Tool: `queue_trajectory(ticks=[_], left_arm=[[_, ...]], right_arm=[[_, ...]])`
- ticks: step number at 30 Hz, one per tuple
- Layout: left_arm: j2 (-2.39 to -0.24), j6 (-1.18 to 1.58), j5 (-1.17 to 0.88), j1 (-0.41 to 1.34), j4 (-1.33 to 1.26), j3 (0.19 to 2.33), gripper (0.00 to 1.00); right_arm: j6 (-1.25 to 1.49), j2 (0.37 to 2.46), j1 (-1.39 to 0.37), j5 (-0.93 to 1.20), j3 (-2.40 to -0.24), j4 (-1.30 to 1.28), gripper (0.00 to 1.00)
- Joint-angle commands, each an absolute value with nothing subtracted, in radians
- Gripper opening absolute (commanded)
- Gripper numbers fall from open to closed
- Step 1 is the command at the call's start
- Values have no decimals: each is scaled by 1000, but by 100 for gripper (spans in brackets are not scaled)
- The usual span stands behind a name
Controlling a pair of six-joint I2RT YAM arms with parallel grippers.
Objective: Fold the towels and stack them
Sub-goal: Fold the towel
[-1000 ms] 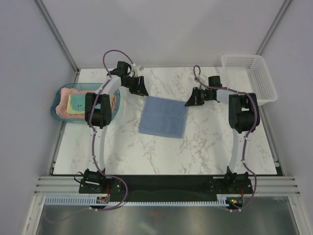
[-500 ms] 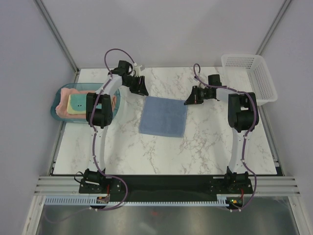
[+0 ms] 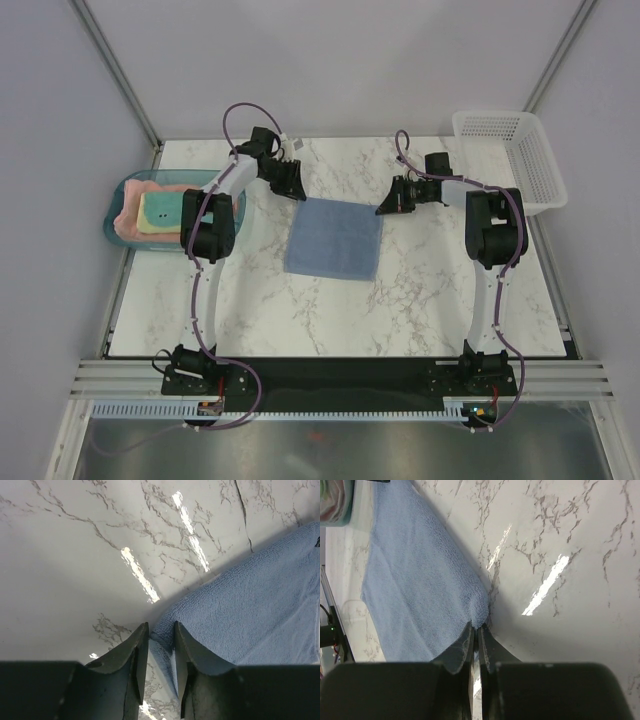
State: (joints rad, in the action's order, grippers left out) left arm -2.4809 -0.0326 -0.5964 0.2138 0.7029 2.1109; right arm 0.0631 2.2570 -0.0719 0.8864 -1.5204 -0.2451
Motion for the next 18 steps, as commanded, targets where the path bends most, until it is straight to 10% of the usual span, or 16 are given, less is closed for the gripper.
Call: queue_trajectory(ticks=[1, 4, 18], left_arm=[[-2482, -25, -612, 215, 706, 2132, 34], [-2487, -31, -620, 213, 706, 2143, 24], [-2507, -58, -677, 213, 704, 2180, 2]], right_arm=[[49, 2261, -68, 920, -1562, -219, 12], [55, 2270, -69, 916, -1575, -219, 28], [97, 2283, -67, 867, -1588, -180, 43]])
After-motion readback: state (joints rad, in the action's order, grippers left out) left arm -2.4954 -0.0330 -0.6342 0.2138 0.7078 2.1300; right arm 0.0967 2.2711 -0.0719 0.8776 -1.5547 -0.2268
